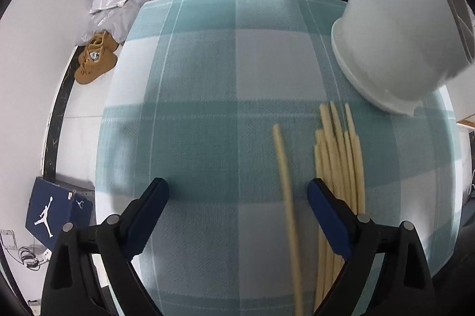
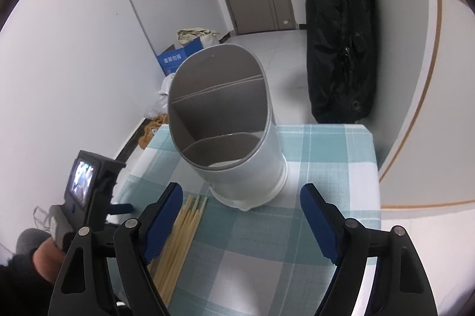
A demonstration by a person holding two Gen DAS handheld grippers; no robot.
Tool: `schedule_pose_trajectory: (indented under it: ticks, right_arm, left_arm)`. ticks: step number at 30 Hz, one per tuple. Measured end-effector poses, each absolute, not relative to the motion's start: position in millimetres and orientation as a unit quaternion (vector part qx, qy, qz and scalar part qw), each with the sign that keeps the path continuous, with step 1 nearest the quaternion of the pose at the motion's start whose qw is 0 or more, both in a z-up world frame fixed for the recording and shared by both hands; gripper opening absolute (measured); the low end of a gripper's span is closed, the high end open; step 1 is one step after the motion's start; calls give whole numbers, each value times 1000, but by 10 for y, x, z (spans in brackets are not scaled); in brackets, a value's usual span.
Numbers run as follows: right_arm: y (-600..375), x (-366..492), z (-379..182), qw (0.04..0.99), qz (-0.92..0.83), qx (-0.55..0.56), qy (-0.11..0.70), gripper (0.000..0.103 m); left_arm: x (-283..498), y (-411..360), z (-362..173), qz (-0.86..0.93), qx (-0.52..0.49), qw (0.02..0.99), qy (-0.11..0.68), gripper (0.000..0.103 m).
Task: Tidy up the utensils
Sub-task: 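Close the left gripper on one wooden chopstick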
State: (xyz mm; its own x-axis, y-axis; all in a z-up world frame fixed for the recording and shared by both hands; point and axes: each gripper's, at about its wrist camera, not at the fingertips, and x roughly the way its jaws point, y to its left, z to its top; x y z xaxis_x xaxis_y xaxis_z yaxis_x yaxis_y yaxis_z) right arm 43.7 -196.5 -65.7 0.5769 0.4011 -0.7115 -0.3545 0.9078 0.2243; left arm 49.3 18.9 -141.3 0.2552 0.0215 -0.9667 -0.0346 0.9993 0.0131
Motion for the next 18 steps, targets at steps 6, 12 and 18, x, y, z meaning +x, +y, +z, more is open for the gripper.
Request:
schedule_pose_trajectory:
  ticks: [6,12,18]
  right_arm:
    - [-2061,408,-595,890,217,39,399,81]
    - [-2134,436,-642,876,234,54,418,67]
    - [-2042,397,-717,853,274,67,438,51]
  left_arm:
    - [557,159,-1358,22,-11,802,596,53]
    - [627,181,-1380,20,-13,808,589,2]
    - [626,311,-1310,19,-55,821,568,1]
